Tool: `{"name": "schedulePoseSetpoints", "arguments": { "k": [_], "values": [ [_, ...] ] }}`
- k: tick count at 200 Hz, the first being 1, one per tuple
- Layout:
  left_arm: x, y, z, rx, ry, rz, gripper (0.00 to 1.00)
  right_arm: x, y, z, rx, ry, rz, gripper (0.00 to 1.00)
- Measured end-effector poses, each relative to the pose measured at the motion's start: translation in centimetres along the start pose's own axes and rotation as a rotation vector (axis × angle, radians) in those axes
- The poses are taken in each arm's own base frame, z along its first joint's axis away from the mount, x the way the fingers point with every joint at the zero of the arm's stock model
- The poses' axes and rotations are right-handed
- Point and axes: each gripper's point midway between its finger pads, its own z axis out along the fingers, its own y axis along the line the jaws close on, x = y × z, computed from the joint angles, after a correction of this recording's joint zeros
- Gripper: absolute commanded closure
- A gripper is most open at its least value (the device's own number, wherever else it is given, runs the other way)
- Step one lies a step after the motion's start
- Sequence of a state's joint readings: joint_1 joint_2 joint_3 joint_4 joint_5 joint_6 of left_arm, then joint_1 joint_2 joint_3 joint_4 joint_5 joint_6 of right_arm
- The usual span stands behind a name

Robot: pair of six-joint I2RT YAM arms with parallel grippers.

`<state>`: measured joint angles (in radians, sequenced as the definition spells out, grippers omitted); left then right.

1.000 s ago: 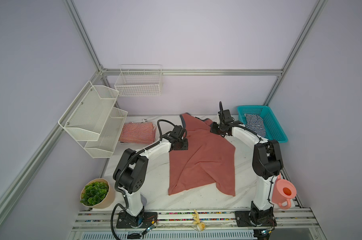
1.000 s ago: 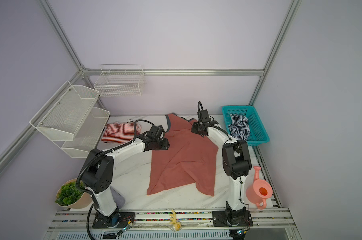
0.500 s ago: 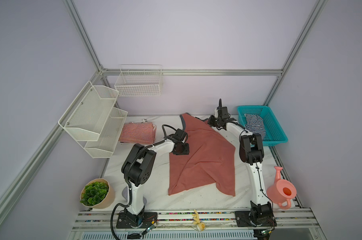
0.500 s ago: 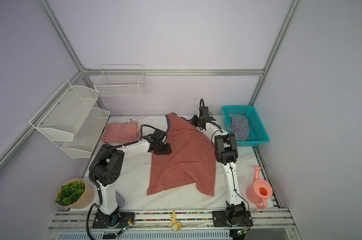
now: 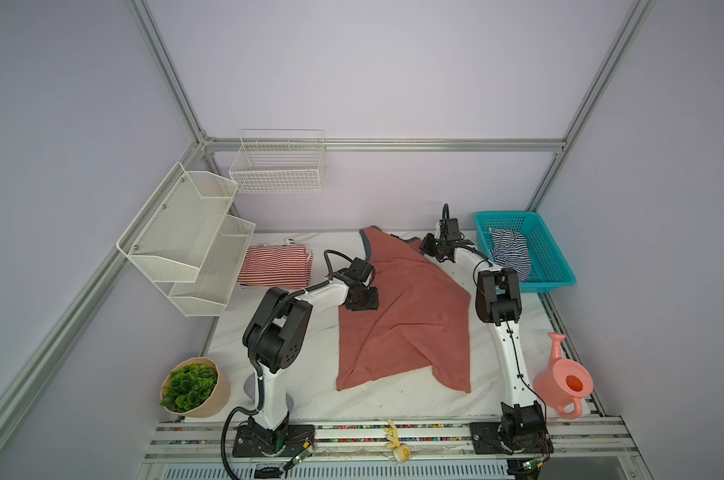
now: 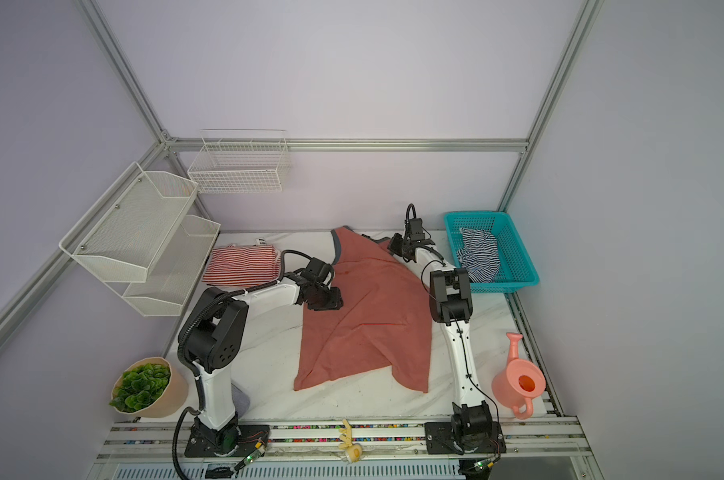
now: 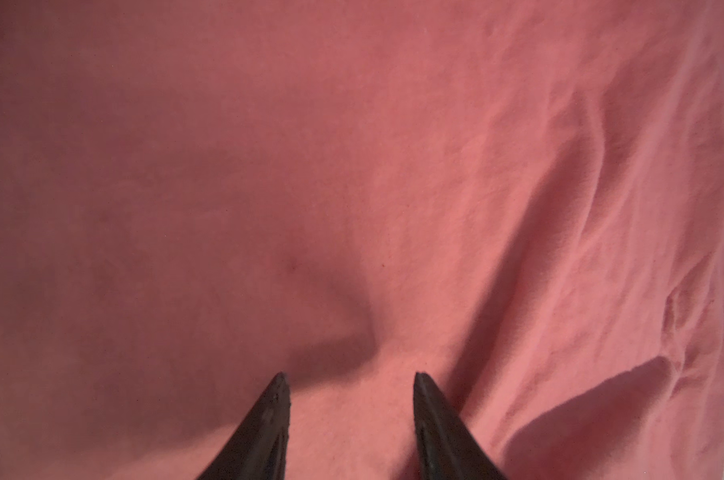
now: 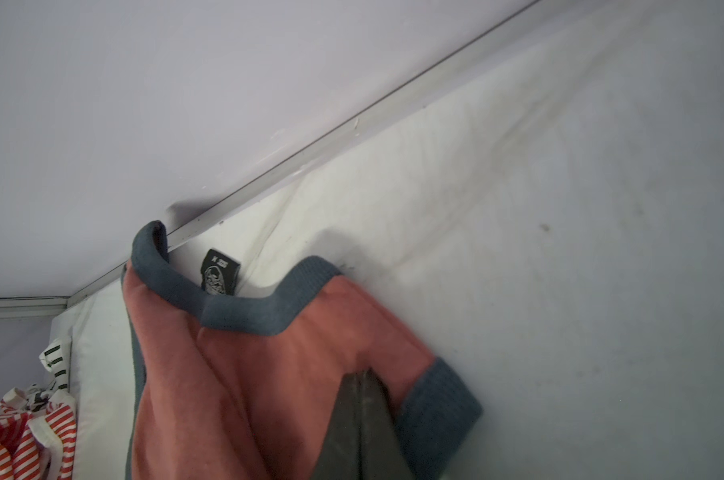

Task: Fold and stack the tank tops

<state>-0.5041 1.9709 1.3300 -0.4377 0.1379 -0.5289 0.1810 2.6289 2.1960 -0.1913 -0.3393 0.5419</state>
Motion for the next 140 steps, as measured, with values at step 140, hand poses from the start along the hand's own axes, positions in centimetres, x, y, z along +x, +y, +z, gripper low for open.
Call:
{"name": "schedulePoseSetpoints", "arguments": {
  "k": [140],
  "values": [
    [5.9, 0.8, -0.9, 0.050, 0.016, -0.029, 0.52, -4.1, -1.0, 1.7, -0.016, -0.086, 0.006, 1.00]
  ]
}}
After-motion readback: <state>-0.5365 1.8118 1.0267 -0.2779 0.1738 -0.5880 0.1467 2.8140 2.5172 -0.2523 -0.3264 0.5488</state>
